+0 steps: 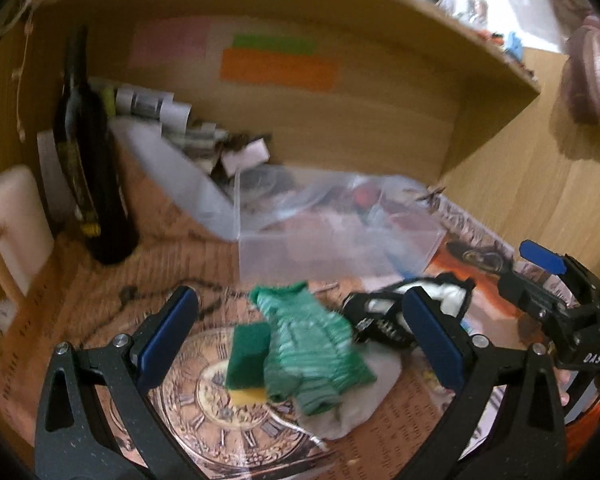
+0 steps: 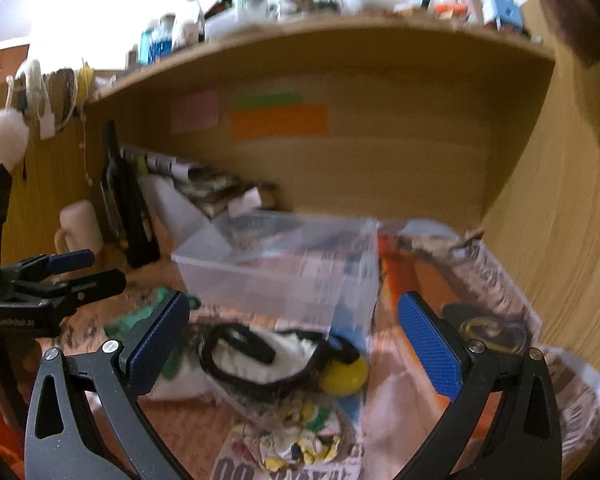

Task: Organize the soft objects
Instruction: 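Grasp the green striped sock with the left tool while the right tool reaches the black eye mask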

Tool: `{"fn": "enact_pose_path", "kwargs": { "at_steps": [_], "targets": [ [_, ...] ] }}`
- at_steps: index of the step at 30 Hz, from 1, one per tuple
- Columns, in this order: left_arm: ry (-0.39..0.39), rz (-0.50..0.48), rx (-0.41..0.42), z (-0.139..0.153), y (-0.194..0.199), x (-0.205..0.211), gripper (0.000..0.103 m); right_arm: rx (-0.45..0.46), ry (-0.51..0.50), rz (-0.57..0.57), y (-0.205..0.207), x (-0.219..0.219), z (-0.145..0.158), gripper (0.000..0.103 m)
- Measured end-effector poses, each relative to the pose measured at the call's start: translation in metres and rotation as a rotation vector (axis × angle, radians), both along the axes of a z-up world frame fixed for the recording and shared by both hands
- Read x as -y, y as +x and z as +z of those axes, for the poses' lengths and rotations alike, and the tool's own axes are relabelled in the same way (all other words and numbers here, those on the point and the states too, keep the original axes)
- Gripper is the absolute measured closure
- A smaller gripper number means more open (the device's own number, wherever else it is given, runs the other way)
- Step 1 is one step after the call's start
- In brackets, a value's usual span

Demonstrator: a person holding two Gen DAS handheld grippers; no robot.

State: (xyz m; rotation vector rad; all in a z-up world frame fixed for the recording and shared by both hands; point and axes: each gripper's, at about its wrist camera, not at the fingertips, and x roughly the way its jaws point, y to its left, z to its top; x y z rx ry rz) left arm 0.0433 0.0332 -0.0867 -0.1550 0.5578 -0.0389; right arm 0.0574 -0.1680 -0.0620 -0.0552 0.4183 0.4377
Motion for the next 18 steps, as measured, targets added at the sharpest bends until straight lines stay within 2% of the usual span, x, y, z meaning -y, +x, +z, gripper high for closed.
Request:
{"fn": "enact_pose_path", "kwargs": {
  "at_steps": [2,6,7,12,14,16,18],
  "targets": [
    [-0.005,0.01,-0.027,-0.008,0.002,-0.002,0.001,-0.04,-0.015,0.015,0.004,-0.003,-0.01,0.0],
    [-0.009,0.004,-0.076,-0.022,0.009,-0.004,0.019,-0.103,-0.035,0.036,0.01,-0.006,-0.028,0.006],
    [-0.014,0.003,-0.088,-0.025,0.011,-0.004,0.02,-0.116,-0.038,0.039,0.012,-0.007,-0.031,0.008],
    [-0.044,-0.011,-0.137,-0.04,0.023,-0.008,0.038,-0.2,-0.02,0.061,0.023,-0.008,-0.046,0.029],
    [-0.054,-0.02,-0.15,-0.043,0.027,-0.008,0.042,-0.234,-0.012,0.073,0.026,-0.007,-0.051,0.041],
    [-0.064,-0.036,-0.156,-0.045,0.029,-0.008,0.046,-0.255,0.003,0.079,0.029,-0.007,-0.053,0.044],
    [-0.068,-0.048,-0.161,-0.046,0.032,-0.007,0.057,-0.27,0.015,0.085,0.031,-0.005,-0.054,0.047]
  ]
}}
